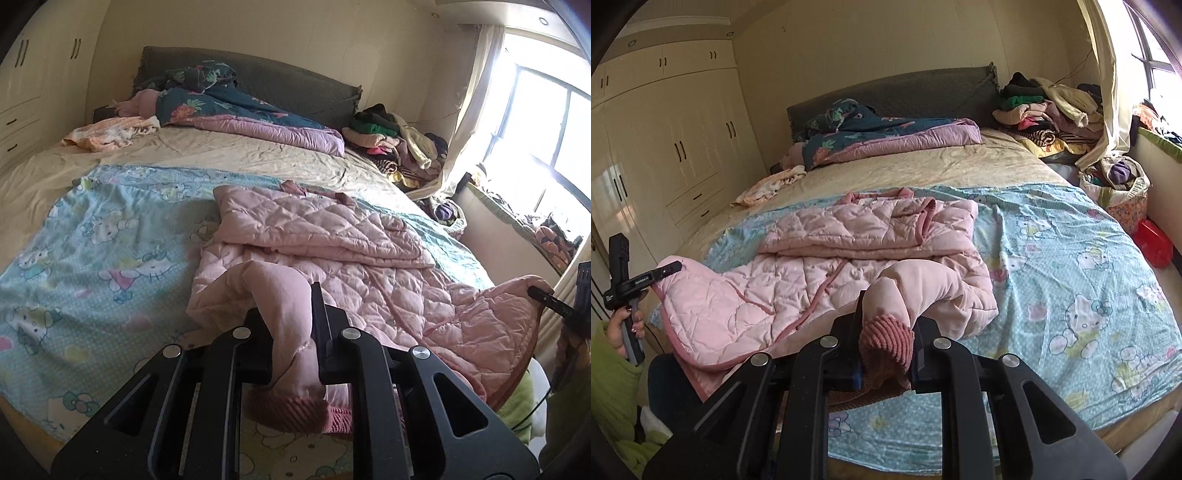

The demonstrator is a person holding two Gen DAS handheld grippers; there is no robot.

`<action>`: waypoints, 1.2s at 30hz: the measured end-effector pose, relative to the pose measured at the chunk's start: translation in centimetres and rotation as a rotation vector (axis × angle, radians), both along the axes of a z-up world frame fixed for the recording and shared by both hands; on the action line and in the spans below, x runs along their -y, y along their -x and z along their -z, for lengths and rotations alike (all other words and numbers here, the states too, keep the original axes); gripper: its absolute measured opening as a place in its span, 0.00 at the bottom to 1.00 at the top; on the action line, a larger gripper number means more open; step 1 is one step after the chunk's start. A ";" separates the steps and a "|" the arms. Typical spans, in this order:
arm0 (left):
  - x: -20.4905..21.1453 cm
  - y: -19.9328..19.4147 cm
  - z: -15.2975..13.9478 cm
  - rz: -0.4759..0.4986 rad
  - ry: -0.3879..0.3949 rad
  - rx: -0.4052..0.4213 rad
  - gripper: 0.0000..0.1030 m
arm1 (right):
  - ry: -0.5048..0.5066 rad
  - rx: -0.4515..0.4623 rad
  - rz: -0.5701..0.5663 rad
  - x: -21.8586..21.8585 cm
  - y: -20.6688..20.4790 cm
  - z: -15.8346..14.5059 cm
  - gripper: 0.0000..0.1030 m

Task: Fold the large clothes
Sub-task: 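Grasp the jacket hem with both tools and lift it, then fold the lifted hem over toward the collar with both tools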

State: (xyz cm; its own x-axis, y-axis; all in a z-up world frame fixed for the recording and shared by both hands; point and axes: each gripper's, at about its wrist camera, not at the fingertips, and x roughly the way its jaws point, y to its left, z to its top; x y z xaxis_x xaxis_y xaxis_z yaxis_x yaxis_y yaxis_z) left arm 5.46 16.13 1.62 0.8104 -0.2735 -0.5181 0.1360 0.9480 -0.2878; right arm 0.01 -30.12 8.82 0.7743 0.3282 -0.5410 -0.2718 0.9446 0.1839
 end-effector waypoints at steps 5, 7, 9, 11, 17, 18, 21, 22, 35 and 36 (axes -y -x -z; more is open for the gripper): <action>-0.3 -1.2 -2.2 -0.010 0.015 0.050 0.08 | -0.021 0.028 0.024 0.4 -1.3 -1.9 0.15; -0.5 -1.6 -3.0 -0.018 0.021 0.065 0.08 | -0.035 0.041 0.027 0.6 -1.7 -2.5 0.15; -0.7 -2.1 -3.7 -0.024 0.033 0.076 0.08 | -0.046 0.056 0.031 0.7 -2.2 -3.2 0.15; -0.8 -2.6 -4.5 -0.032 0.036 0.088 0.08 | -0.058 0.069 0.033 0.8 -2.7 -3.9 0.15; -1.2 -3.7 -6.3 -0.037 0.060 0.116 0.08 | -0.117 0.096 0.049 1.6 -4.1 -5.7 0.15; -1.3 -3.9 -6.6 -0.039 0.063 0.121 0.08 | -0.134 0.099 0.050 1.8 -4.4 -6.0 0.15; -1.5 -4.9 -7.4 -0.050 0.066 0.128 0.08 | -0.170 0.109 0.068 2.2 -5.5 -6.9 0.15; -1.5 -5.4 -7.7 -0.058 0.064 0.124 0.08 | -0.176 0.111 0.074 2.3 -5.9 -7.1 0.15; -0.9 -11.9 -7.3 -0.111 0.027 0.037 0.11 | -0.274 0.021 0.156 3.8 -12.6 -5.7 0.15; -0.9 -12.3 -7.2 -0.118 0.020 0.034 0.11 | -0.275 0.016 0.161 4.0 -13.1 -5.6 0.15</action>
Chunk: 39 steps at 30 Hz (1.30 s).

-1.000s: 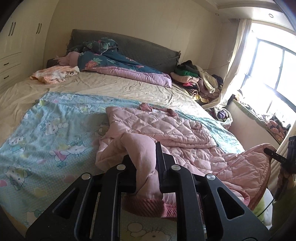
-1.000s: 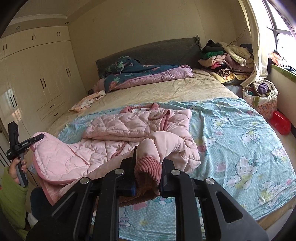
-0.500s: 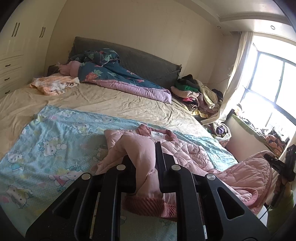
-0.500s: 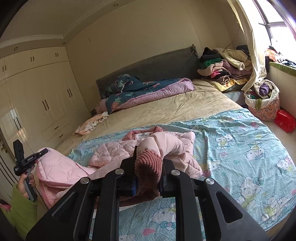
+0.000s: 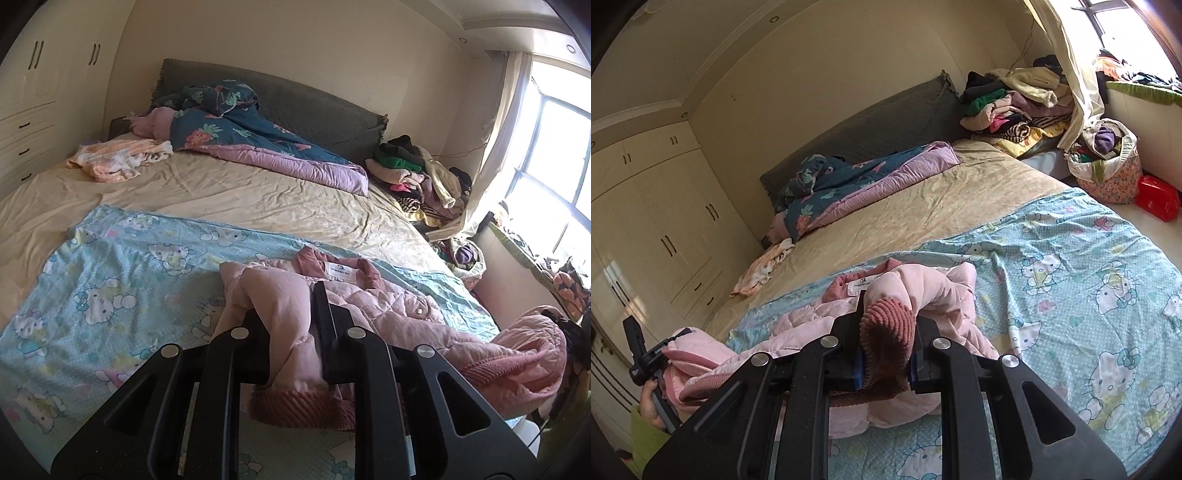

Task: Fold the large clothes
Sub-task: 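Fold the lifted hem over toward the collar with both tools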

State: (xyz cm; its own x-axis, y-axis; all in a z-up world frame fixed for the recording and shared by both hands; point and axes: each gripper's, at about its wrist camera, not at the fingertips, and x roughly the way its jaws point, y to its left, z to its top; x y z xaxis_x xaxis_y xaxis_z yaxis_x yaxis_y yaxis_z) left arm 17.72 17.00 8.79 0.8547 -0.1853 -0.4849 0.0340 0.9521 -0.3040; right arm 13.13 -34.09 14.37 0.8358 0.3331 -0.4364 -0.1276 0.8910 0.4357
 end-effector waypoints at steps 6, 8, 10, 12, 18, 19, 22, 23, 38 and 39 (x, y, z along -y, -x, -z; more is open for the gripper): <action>0.3 -2.5 0.5 -0.028 -0.040 -0.018 0.12 | 0.009 -0.038 0.020 0.2 -3.3 0.3 0.15; 0.6 -3.5 0.7 -0.037 -0.057 -0.028 0.12 | 0.011 -0.053 0.028 0.3 -4.4 0.5 0.15; 0.8 -4.3 0.9 -0.044 -0.068 -0.033 0.12 | 0.009 -0.072 0.033 0.4 -5.6 0.8 0.15; 1.0 -5.0 1.0 -0.046 -0.084 -0.039 0.12 | -0.004 -0.096 0.035 0.7 -7.0 1.2 0.15; 1.2 -7.4 1.9 -0.055 -0.118 -0.073 0.12 | -0.064 -0.174 0.039 1.7 -10.3 2.6 0.16; 1.2 -7.8 2.1 -0.055 -0.121 -0.078 0.12 | -0.072 -0.186 0.040 1.8 -10.7 2.8 0.16; 1.3 -8.7 2.6 -0.056 -0.129 -0.092 0.12 | -0.094 -0.220 0.047 2.1 -12.0 3.6 0.16; 1.3 -9.0 2.7 -0.057 -0.131 -0.096 0.12 | -0.099 -0.230 0.050 2.2 -12.4 3.9 0.17; 1.3 -11.9 4.5 -0.068 -0.127 -0.140 0.12 | -0.106 -0.160 0.030 1.9 -14.1 3.9 0.69; 1.3 -12.0 4.6 -0.069 -0.127 -0.141 0.12 | -0.095 -0.137 0.024 1.8 -13.8 3.7 0.71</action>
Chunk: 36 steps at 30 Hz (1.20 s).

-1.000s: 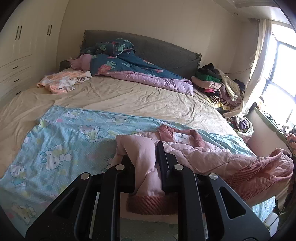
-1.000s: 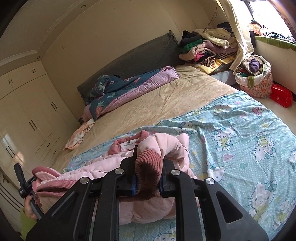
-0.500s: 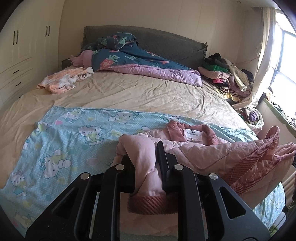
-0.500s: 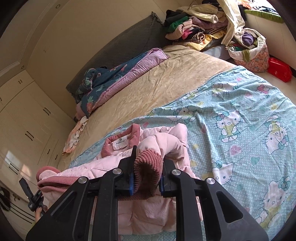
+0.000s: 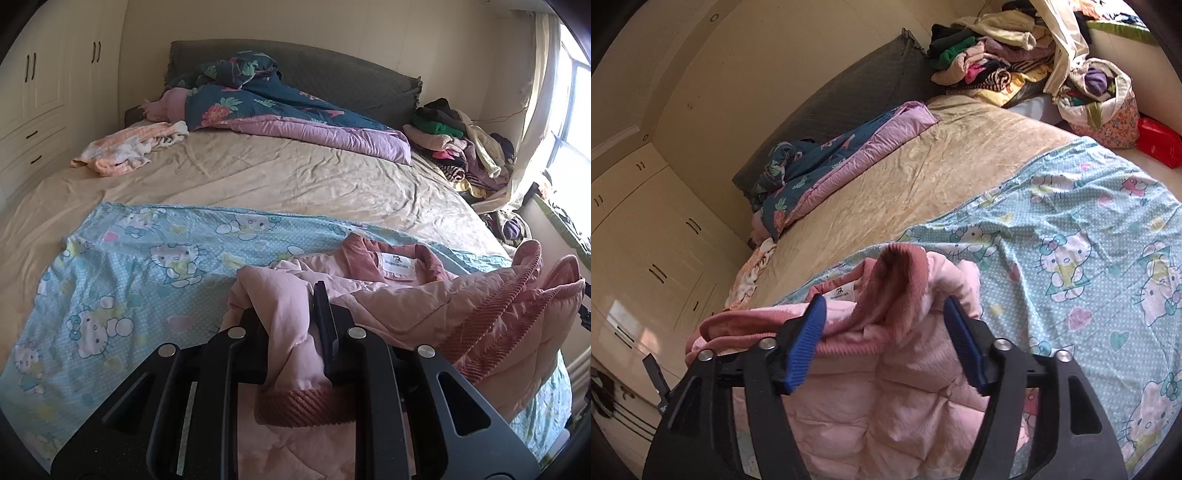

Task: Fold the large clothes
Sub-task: 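Fold the lifted hem over toward the collar with both tools, then open the right tool then the left tool to release the hem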

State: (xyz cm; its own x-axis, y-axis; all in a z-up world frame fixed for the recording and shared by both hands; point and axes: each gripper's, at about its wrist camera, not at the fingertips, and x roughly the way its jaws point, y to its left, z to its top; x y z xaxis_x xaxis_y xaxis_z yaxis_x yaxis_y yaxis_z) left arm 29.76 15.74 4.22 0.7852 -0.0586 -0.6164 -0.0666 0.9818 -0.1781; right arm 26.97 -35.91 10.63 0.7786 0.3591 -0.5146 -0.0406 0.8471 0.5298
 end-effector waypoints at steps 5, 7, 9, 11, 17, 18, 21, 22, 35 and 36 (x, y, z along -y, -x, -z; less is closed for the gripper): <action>0.0 -0.9 0.7 -0.008 0.009 -0.003 0.12 | 0.103 0.040 -0.025 -0.9 0.6 0.3 0.83; 0.3 -1.3 1.0 -0.008 0.011 -0.008 0.14 | 0.163 0.014 -0.044 -1.7 0.6 1.4 0.83; 0.6 -1.6 1.4 -0.011 0.005 -0.013 0.15 | 0.219 -0.027 -0.054 -2.5 0.3 2.8 0.83; 0.8 -1.7 1.6 -0.018 0.000 -0.010 0.15 | 0.264 -0.068 -0.067 -3.3 0.1 4.4 0.83; 0.9 -1.5 1.6 -0.019 -0.001 0.001 0.21 | 0.312 -0.169 -0.085 -4.6 -0.6 8.7 0.83; 0.9 -1.5 1.6 -0.020 -0.001 0.002 0.22 | 0.319 -0.169 -0.085 -4.8 -0.6 9.1 0.84; 1.1 -1.2 1.3 -0.016 0.006 0.012 0.35 | 0.315 -0.160 -0.082 -5.0 -0.4 9.0 0.86; 1.1 -1.1 1.2 -0.014 0.013 0.016 0.36 | 0.310 -0.160 -0.082 -5.0 -0.3 9.0 0.87; 2.8 0.9 -0.9 0.009 -0.001 0.071 0.83 | 0.295 -0.143 -0.088 -5.1 1.4 7.9 0.87; 3.0 1.1 -1.3 0.010 -0.013 0.082 0.85 | 0.293 -0.139 -0.089 -5.1 1.6 7.7 0.87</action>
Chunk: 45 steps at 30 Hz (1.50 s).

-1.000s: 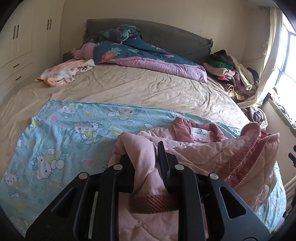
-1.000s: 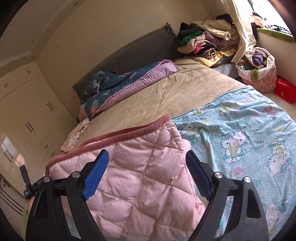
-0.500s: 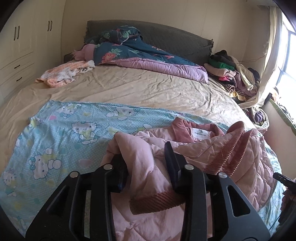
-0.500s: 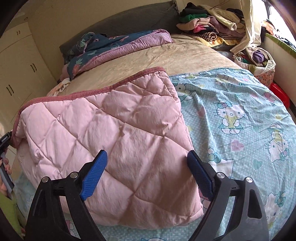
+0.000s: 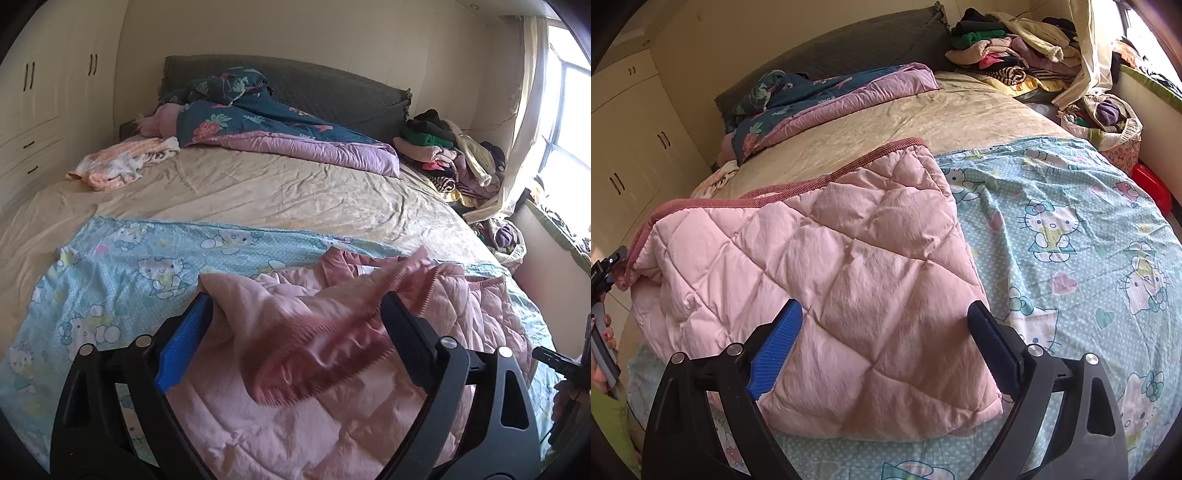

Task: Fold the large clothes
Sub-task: 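Open the right tool then the left tool to release the hem, then move both tools to the edge of the folded jacket bundle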

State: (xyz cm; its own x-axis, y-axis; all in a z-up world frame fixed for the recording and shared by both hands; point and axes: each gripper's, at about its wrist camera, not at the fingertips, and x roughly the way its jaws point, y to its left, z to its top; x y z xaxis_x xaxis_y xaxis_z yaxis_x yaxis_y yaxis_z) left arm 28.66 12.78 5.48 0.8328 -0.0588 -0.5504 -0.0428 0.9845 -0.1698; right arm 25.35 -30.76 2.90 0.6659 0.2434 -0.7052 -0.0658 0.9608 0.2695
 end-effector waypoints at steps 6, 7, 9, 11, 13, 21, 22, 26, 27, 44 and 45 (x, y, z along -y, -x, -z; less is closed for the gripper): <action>0.2 1.1 -1.1 0.002 -0.015 0.018 0.89 | 0.000 0.034 -0.006 -0.5 1.4 -1.4 0.88; 0.2 1.3 -1.3 0.001 -0.020 0.023 0.90 | 0.000 0.042 -0.008 -0.6 1.7 -1.7 0.88; 0.3 1.8 -1.7 0.001 -0.027 0.030 0.91 | -0.001 0.062 -0.011 -0.7 2.4 -2.4 0.88; 0.4 2.2 -2.0 0.004 -0.032 0.034 0.91 | 0.002 0.082 -0.013 -0.8 3.0 -3.2 0.91; 0.6 2.7 -2.3 0.004 -0.044 0.037 0.91 | 0.006 0.102 -0.013 -0.9 3.7 -4.0 0.92; 1.2 4.8 -2.5 0.014 -0.088 0.036 0.91 | 0.036 0.170 -0.017 -1.1 6.5 -6.4 0.94; 1.2 5.0 -2.4 0.015 -0.088 0.033 0.91 | 0.043 0.178 -0.016 -1.1 6.8 -6.6 0.94; 1.1 5.8 -1.8 0.018 -0.085 0.015 0.91 | 0.064 0.197 -0.016 -1.3 8.0 -7.0 0.94; 1.0 5.9 -1.5 0.017 -0.085 0.010 0.91 | 0.069 0.200 -0.016 -1.3 8.2 -7.0 0.94; -2.3 7.2 6.4 -0.028 -0.052 -0.146 0.91 | 0.145 0.112 -0.024 -1.5 8.3 -2.6 0.94; -2.6 7.0 7.0 -0.030 -0.044 -0.158 0.91 | 0.152 0.101 -0.025 -1.6 8.0 -2.1 0.94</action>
State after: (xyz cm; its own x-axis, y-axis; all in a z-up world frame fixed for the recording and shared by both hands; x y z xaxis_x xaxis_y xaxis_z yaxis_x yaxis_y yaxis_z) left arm 21.62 15.39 -1.50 0.7364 -0.0080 -0.6765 -0.0952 0.9888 -0.1154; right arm 17.38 -29.19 5.02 0.7302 0.1563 -0.6651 -0.1091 0.9877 0.1124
